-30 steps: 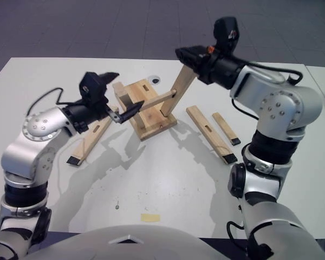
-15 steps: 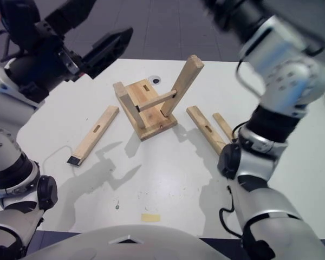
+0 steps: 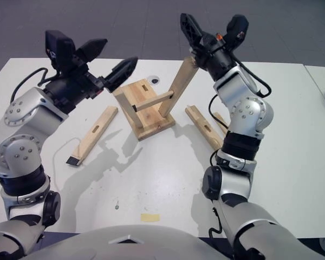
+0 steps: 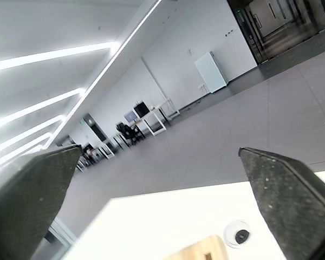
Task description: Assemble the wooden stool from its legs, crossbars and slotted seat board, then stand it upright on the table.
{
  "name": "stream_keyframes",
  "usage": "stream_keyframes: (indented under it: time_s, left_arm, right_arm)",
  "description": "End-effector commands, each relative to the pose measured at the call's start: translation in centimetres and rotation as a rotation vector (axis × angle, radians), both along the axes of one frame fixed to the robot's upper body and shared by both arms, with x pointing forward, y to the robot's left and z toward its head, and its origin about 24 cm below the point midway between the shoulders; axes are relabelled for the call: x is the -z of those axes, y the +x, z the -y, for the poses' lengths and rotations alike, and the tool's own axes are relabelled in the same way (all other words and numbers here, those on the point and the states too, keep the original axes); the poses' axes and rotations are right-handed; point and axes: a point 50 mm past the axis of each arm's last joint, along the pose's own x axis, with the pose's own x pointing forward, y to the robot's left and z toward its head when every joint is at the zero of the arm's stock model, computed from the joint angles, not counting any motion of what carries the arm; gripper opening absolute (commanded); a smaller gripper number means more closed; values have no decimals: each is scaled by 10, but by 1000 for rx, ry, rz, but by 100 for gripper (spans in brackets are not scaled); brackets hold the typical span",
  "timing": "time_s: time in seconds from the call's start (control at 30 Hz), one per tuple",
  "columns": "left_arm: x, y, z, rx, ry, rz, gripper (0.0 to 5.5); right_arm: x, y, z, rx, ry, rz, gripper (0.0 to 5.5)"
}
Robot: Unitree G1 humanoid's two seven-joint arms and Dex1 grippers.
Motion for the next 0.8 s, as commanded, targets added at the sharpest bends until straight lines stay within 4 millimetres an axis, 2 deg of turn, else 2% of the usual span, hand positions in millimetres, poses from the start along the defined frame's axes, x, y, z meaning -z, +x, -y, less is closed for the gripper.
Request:
stream_keyframes:
  time_s: [0.03,0.17,0.27,0.33,0.4,0.43,0.5,0.57,0.67,0.8]
  left_arm:
    - [-18,3,-10,-51,-97,57,540]
    - [-18,7,-27,-112,-80,44,540]
    - [-14,10,-31,-124,-68,26,540]
    - [-12,11,-29,-116,-87,12,540]
    - [-9,14,-21,-88,-88,1,540]
    - [-8,15,-18,-79,-79,-2,540]
    - [-5,15,-17,-79,-68,-9,540]
    - [0,16,-19,-102,-65,-29,540]
    - [3,15,-13,-92,-60,-36,540]
    - [7,12,-9,-91,-57,-43,540]
  right_arm:
    - [-13,-18,27,34,-67,133,539]
    - [4,-44,33,-76,-371,159,539]
    - [24,-50,17,-187,-452,122,539]
    - [45,-37,8,-175,-473,51,539]
    - [67,-13,15,-31,-609,-21,539]
    - [70,-5,21,40,-686,-18,539]
    - [53,12,39,217,-771,43,539]
    - [27,27,53,384,-748,115,539]
    - [-3,34,47,444,-638,238,539]
    - [-44,26,43,478,-482,409,539]
